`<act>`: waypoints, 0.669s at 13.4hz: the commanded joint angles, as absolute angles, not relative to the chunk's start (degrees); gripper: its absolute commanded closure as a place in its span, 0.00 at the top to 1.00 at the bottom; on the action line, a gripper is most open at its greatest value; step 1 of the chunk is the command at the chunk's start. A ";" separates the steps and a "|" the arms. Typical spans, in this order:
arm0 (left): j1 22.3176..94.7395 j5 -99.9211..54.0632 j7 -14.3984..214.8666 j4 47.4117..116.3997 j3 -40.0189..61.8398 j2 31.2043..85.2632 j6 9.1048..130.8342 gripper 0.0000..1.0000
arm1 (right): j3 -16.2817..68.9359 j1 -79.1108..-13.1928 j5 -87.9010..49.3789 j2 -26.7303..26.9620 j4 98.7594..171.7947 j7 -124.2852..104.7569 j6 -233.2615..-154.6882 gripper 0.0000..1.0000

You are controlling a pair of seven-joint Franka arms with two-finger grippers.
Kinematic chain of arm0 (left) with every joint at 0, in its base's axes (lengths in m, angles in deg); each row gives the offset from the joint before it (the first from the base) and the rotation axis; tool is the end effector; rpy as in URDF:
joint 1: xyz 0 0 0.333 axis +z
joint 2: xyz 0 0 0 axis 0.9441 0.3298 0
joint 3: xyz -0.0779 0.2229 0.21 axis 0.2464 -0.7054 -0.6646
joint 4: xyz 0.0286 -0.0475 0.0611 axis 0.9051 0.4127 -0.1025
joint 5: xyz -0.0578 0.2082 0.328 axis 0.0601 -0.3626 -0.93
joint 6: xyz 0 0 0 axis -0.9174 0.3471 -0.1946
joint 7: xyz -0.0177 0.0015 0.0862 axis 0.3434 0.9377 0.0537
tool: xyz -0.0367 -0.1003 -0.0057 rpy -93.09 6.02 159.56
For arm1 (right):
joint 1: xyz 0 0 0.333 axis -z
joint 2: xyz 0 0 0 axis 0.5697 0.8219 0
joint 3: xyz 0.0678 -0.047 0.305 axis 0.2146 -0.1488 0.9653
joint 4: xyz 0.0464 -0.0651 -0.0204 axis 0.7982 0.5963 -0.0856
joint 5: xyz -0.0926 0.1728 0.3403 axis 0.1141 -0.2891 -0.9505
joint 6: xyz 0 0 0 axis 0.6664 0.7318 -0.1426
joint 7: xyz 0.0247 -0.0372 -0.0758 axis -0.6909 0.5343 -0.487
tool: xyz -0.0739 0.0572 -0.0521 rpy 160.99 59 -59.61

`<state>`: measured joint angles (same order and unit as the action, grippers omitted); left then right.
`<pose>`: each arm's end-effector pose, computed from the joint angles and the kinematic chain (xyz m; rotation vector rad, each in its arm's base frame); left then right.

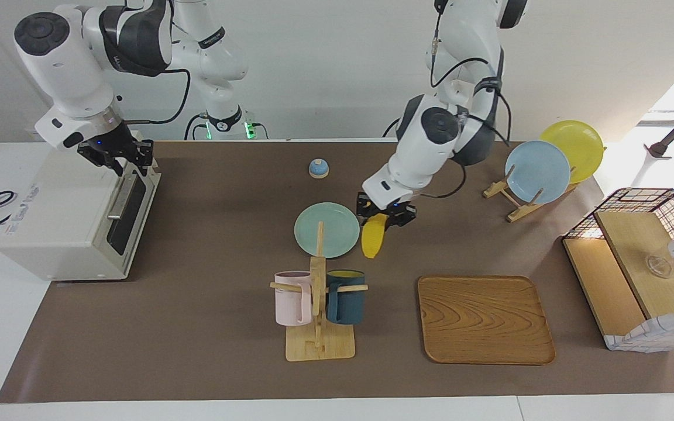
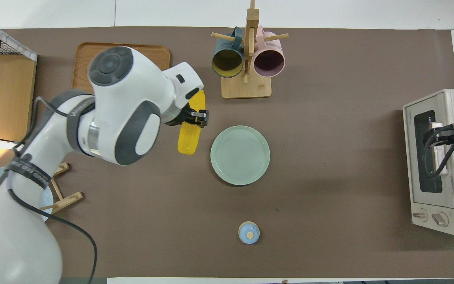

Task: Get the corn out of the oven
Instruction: 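Carry the corn with the left gripper onto the wooden tray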

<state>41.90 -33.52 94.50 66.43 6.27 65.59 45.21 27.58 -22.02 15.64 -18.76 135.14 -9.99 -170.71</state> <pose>0.5734 -0.3150 0.4489 2.8947 -0.3053 -0.0432 0.5299 -0.0451 0.5547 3.0622 0.1211 -0.1682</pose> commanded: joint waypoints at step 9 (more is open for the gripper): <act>57.56 -40.77 88.48 44.98 6.74 85.33 42.24 0.00 | 27.74 -25.76 12.22 -12.50 124.16 -9.16 -165.41 1.00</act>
<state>56.92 -38.64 88.02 54.28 6.33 77.93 43.76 27.62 -26.02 14.27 -14.57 127.28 -9.94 -167.39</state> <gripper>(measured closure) 0.458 0.000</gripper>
